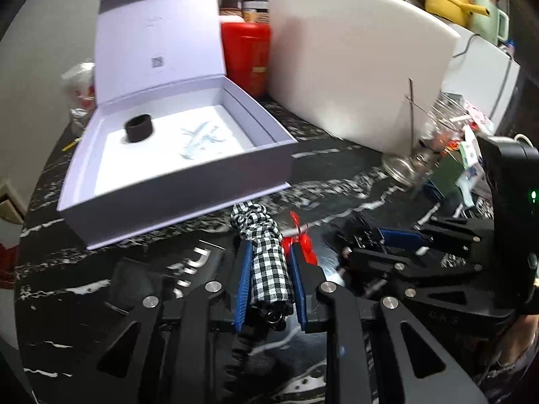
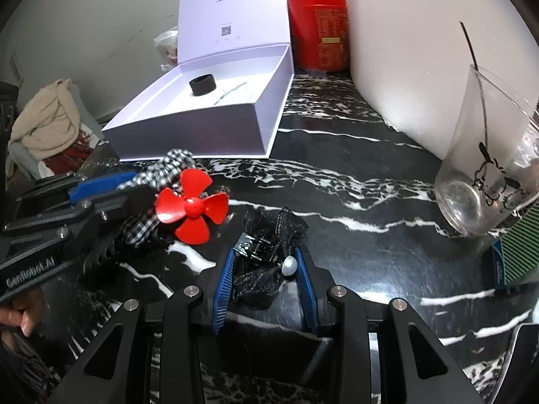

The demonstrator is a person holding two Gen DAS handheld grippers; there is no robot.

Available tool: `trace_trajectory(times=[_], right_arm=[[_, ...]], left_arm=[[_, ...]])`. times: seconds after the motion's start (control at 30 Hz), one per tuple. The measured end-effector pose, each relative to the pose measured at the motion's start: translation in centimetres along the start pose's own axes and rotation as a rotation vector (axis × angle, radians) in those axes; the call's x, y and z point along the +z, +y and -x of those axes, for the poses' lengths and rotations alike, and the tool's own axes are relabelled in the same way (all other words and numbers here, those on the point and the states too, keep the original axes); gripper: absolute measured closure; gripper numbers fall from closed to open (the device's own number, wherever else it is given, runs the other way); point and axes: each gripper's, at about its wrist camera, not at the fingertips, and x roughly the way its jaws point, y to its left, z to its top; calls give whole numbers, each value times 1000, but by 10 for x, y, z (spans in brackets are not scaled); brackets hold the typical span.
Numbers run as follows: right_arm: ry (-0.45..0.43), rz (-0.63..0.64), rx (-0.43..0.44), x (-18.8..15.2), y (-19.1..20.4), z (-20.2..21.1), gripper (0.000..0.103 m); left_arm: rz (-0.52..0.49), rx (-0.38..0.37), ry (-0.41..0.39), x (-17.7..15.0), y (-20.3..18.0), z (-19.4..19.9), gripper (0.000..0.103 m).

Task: Organize rigid objects
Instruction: 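Grasp the black glove with the right gripper while the left gripper grasps the checkered strap, then lift the checkered strap with the left gripper while the right gripper holds the black glove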

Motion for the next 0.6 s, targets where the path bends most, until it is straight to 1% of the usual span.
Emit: trace_trajectory(times=[0.07, 0.2, 0.27, 0.33, 0.4, 0.47, 0.6], right_arm=[[-2, -1, -1, -3, -1, 2, 67], [-3, -3, -3, -7, -6, 7, 67], [-3, -9, -2, -9, -9, 10, 67], [-3, -13, -2, -10, -12, 11, 67], [-3, -14, -3, -10, -13, 12, 67], [-3, -16, -2, -9, -15, 12, 67], [-5, -21, 7, -7, -16, 11, 67]], left_arm=[[9, -22, 14, -1, -1, -4, 81], [9, -27, 18, 0, -3, -9, 81], [12, -14, 38, 2, -3, -15, 81], [17, 18, 77, 6, -3, -26, 81], [27, 17, 110, 8, -3, -35, 80], [26, 20, 159, 11, -4, -46, 80], [-13, 54, 152, 12, -9, -53, 79]])
